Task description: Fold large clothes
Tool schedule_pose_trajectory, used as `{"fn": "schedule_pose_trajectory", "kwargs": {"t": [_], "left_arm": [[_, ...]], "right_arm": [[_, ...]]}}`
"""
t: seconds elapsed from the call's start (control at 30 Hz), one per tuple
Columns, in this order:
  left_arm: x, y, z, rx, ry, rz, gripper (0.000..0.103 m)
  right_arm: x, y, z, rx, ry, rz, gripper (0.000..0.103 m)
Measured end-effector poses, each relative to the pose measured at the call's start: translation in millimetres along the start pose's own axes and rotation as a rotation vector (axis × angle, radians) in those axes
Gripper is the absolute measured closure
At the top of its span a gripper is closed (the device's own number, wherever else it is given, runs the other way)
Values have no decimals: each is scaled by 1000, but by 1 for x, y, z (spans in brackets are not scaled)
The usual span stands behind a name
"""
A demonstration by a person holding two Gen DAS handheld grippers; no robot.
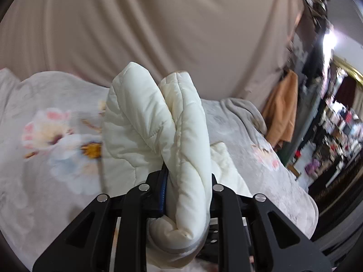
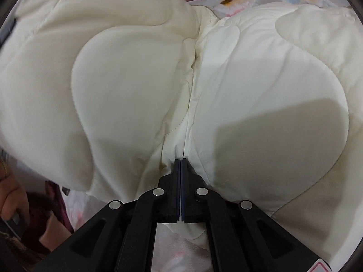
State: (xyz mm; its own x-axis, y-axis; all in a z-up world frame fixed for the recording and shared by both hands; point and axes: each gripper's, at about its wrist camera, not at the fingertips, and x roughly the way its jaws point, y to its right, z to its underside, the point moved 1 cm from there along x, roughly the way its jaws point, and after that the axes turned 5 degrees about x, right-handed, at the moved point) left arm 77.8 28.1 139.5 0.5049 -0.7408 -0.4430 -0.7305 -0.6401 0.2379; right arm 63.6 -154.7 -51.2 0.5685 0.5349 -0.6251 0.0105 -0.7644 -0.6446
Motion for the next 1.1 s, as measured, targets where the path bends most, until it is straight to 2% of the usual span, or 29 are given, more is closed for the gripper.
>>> {"fn": "schedule_pose_trajectory", "kwargs": {"t": [0.13, 0.27, 0.4, 0.53, 0.67, 0.77, 0.9, 0.97, 1.0, 1.03, 1.1], "left_arm": [[51, 40, 0, 77, -78, 28, 85], [90, 64, 8, 123, -138, 22, 86], [125, 82, 18, 145, -195, 23, 86], [160, 97, 41, 172, -263, 13, 87], [180, 104, 57, 176, -296, -1, 87], [185, 104, 64, 168, -296, -18, 86], [165, 110, 57, 188, -269, -26, 78], [135, 111, 42, 192, -211, 5, 67], [118, 108, 35, 178, -176, 35, 62], [99, 103, 27, 155, -139, 66, 52], [64, 87, 14, 96, -73, 74, 40]], "right_arm": [[-27, 8, 12, 67, -2, -41, 103], [-81, 38, 38, 143, 89, -43, 100], [-137, 68, 61, 203, 202, 35, 97], [-169, 78, 73, 216, 271, 73, 93], [-181, 76, 78, 200, 304, 145, 93], [-184, 72, 79, 201, 324, 154, 93], [-201, 83, 69, 218, 363, 160, 90], [-212, 85, 64, 211, 390, 171, 85], [-219, 80, 58, 200, 414, 181, 73], [-225, 75, 53, 190, 436, 183, 56], [-238, 66, 44, 169, 483, 158, 39]]}}
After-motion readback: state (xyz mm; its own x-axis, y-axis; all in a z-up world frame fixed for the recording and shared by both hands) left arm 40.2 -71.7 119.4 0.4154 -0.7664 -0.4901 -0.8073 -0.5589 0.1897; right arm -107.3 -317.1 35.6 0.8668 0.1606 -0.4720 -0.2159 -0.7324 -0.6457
